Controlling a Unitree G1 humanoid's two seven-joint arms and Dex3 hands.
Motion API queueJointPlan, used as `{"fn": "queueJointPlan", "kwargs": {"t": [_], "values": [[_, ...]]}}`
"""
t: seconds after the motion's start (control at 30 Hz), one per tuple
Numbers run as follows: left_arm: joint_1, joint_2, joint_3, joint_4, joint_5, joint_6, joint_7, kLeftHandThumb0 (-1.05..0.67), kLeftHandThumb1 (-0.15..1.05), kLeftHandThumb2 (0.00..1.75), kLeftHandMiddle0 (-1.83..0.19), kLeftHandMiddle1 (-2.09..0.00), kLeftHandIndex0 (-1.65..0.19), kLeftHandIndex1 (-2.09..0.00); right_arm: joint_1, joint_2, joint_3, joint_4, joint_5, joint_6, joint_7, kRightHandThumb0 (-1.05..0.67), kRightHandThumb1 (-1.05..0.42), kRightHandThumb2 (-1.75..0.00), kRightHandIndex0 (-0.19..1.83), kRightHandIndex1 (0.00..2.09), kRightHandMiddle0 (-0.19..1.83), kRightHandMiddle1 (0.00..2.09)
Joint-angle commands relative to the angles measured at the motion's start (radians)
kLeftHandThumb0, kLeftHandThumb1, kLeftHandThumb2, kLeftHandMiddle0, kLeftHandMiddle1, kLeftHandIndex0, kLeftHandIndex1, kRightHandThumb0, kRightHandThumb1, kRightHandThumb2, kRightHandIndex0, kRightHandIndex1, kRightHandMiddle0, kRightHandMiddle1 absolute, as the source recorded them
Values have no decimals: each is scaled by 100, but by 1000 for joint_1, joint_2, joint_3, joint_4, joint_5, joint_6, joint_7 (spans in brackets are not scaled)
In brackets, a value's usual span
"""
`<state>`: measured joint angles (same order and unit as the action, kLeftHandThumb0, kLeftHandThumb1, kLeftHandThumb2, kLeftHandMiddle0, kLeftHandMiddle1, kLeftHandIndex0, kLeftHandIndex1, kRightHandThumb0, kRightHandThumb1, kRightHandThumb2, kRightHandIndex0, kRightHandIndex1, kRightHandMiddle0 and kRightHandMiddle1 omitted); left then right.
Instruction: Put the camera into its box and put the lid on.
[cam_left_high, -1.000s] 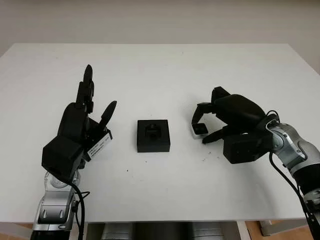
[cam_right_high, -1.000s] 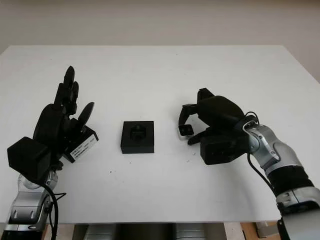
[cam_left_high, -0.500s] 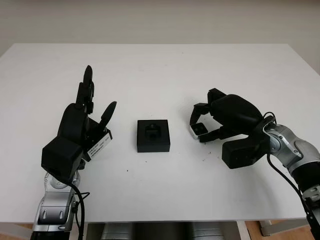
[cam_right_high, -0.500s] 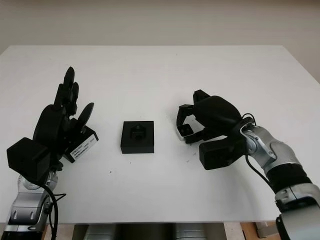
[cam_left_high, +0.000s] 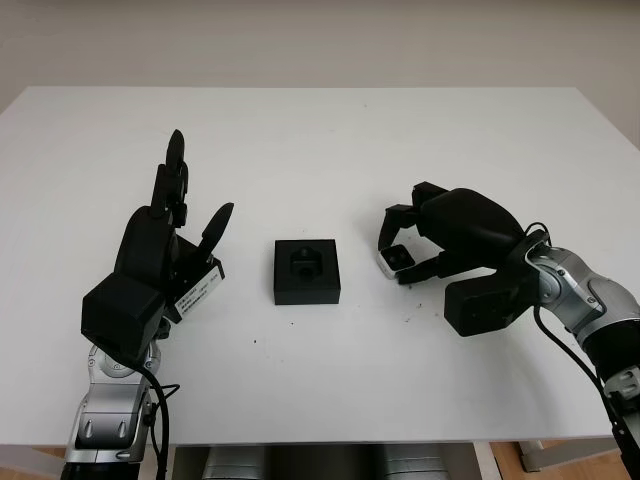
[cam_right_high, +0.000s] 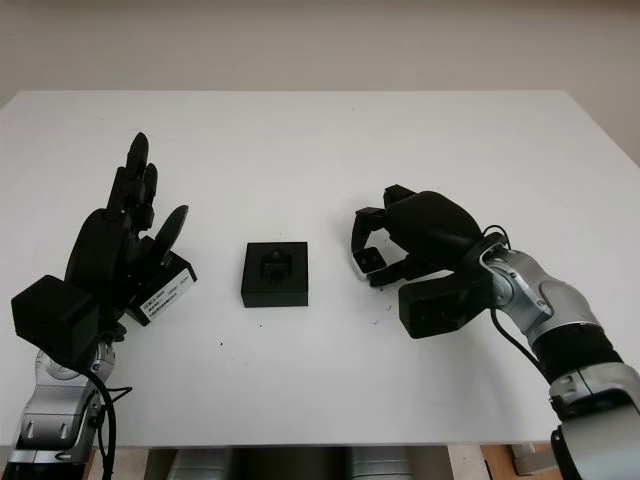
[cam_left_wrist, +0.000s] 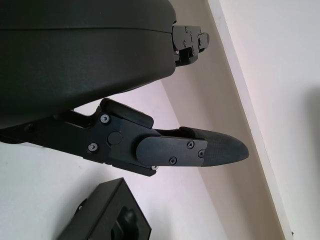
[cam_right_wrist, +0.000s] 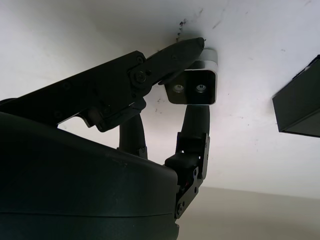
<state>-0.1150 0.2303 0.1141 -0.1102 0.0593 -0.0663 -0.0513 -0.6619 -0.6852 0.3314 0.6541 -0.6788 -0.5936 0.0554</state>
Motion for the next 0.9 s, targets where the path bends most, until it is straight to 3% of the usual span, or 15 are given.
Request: {"fn": "queueJointPlan", "kwargs": {"t": [0.0,0.07,0.2,0.47,0.87], "values": [[-3,0,0,-14,2,-7,0,-74,105,33,9,-5,11,-6,-29,7,-18,-49,25,26,29,-38,-99,-5,15,193,46,136],[-5,1,-3,-11,5,-12,-1,-73,105,34,9,-5,11,-5,-34,12,-21,-86,30,54,56,-37,-99,-6,15,189,45,140],[-10,-2,-11,-12,12,-4,1,-74,105,35,9,-5,12,-5,-38,28,-20,-158,34,107,95,-38,-100,-5,11,204,43,153],[-10,-10,-18,-7,17,-15,7,-73,105,35,9,-5,12,-5,-28,46,-18,-245,8,157,93,-40,-97,-5,16,209,48,145],[-22,-35,-27,12,17,-35,12,-73,105,35,9,-5,12,-5,-26,45,-36,-382,27,255,195,-40,-100,-6,9,204,43,152]]}}
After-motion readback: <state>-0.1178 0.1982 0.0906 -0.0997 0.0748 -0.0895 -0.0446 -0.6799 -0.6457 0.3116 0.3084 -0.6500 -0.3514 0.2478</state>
